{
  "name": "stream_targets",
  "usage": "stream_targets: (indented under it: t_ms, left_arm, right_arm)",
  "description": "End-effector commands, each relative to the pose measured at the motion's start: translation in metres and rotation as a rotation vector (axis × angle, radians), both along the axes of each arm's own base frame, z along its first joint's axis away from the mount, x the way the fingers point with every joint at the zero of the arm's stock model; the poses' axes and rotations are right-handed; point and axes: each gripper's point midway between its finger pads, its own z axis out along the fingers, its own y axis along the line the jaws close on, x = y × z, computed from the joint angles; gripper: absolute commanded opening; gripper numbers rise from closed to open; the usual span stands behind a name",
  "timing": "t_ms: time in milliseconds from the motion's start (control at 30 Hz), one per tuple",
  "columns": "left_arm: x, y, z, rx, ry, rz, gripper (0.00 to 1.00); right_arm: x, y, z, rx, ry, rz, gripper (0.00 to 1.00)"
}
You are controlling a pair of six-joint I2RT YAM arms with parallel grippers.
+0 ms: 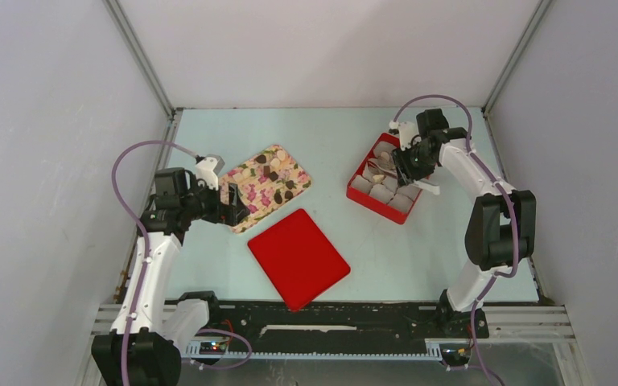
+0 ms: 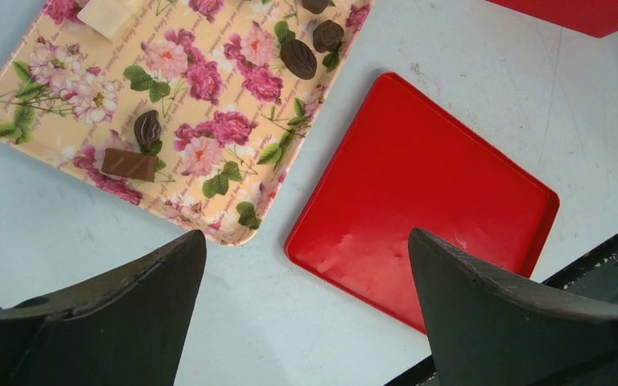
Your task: Pack the chocolate
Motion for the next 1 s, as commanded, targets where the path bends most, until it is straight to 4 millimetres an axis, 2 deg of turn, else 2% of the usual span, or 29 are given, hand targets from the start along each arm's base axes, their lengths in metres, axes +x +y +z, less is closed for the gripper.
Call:
stream_targets:
  t_ms: [0, 167, 300, 433, 567, 700, 800, 967]
  left_arm:
    - [0.006, -0.001, 0.025, -0.004, -0.071, -0.007, 1.0]
    - [0.005, 0.0, 0.024, -0.001, -0.072, -0.006, 1.0]
    - [0.005, 0.0, 0.025, 0.001, -0.081, -0.005, 1.0]
    - [0.004, 0.001, 0.024, 0.005, -0.09, -0.005, 1.0]
    - [0.003, 0.003, 0.024, 0.021, -0.103, 0.002, 1.0]
    - [-0.001, 0.007, 0.026, 0.042, -0.129, 0.01, 1.0]
    - [-0.003, 0.013, 0.026, 0.071, -0.152, 0.025, 1.0]
    - [-0.006, 0.019, 0.027, 0.088, -0.174, 0.048, 1.0]
  right_arm:
    - [0.012, 0.002, 0.009, 0.015, -0.061, 0.007, 0.46]
    - [0.008, 0.0, 0.024, 0.013, -0.091, 0.003, 0.45]
    - [0.004, -0.003, 0.05, 0.012, -0.154, -0.001, 0.44]
    - [0.0, 0.007, 0.074, 0.047, -0.22, 0.023, 0.44]
    - [-0.005, 0.039, 0.085, 0.065, -0.249, 0.113, 0.43]
    - [-0.007, 0.085, 0.081, 0.064, -0.24, 0.235, 0.42]
    - [-0.002, 0.119, 0.073, 0.057, -0.199, 0.303, 0.39]
    - [0.015, 0.176, 0.076, 0.086, -0.196, 0.379, 0.36]
